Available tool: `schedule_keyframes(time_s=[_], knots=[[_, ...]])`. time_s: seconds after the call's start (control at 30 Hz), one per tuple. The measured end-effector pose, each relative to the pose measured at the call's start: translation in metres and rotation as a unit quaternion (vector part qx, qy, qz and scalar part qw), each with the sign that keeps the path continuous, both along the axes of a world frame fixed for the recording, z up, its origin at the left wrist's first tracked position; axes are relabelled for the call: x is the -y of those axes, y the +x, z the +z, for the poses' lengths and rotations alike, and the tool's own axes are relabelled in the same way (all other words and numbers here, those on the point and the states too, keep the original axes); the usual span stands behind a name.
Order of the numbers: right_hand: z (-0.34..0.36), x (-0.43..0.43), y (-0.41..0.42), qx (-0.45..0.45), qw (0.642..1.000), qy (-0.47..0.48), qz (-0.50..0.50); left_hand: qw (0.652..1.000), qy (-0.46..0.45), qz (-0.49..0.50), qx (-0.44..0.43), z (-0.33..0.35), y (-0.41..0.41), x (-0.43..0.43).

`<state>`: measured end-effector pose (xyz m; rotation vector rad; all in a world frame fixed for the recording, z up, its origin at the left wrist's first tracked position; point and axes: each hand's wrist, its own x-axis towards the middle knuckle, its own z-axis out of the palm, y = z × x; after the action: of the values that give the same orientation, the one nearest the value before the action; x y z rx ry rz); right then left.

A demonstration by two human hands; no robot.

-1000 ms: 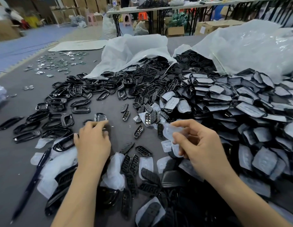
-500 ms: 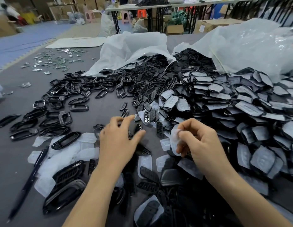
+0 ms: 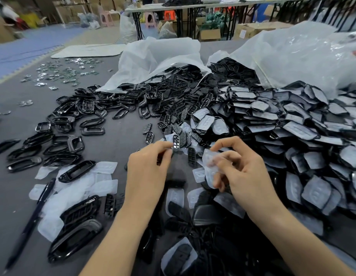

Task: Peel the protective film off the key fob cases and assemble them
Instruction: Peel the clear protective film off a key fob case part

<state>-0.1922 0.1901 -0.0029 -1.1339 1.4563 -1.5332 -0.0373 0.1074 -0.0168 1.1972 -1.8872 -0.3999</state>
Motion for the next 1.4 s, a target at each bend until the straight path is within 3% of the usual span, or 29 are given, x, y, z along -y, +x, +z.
schedule_keyframes(time_s=[0.13,0.3,0.47,0.7,0.9,1.03,1.23,1.4], knots=[[0.001,0.0,0.001,0.012,1.0,-0.02,0.006,0.962,0.097,-0.138,-0.214,0.008,-0.015,-0.021],[0.004,0.0,0.001,0.041,0.998,-0.04,0.019,0.933,0.147,-0.198,-0.262,0.006,-0.029,-0.036],[0.002,0.003,-0.002,0.054,0.998,-0.016,-0.012,0.953,0.106,-0.176,-0.224,0.0,-0.028,-0.03],[0.002,0.006,-0.01,0.213,0.976,0.012,-0.048,0.95,0.093,-0.188,-0.231,-0.003,-0.021,-0.02],[-0.001,0.009,-0.012,0.3,0.952,0.019,-0.062,0.913,0.149,-0.234,-0.299,-0.001,-0.027,-0.025],[-0.004,0.011,-0.012,0.313,0.946,-0.005,-0.087,0.881,0.196,-0.246,-0.354,-0.001,-0.03,-0.028],[-0.003,0.011,-0.015,0.325,0.941,-0.017,-0.091,0.882,0.223,-0.219,-0.351,0.001,-0.029,-0.028],[-0.002,0.009,-0.013,0.304,0.95,0.001,-0.067,0.862,0.263,-0.206,-0.38,-0.001,-0.031,-0.03]])
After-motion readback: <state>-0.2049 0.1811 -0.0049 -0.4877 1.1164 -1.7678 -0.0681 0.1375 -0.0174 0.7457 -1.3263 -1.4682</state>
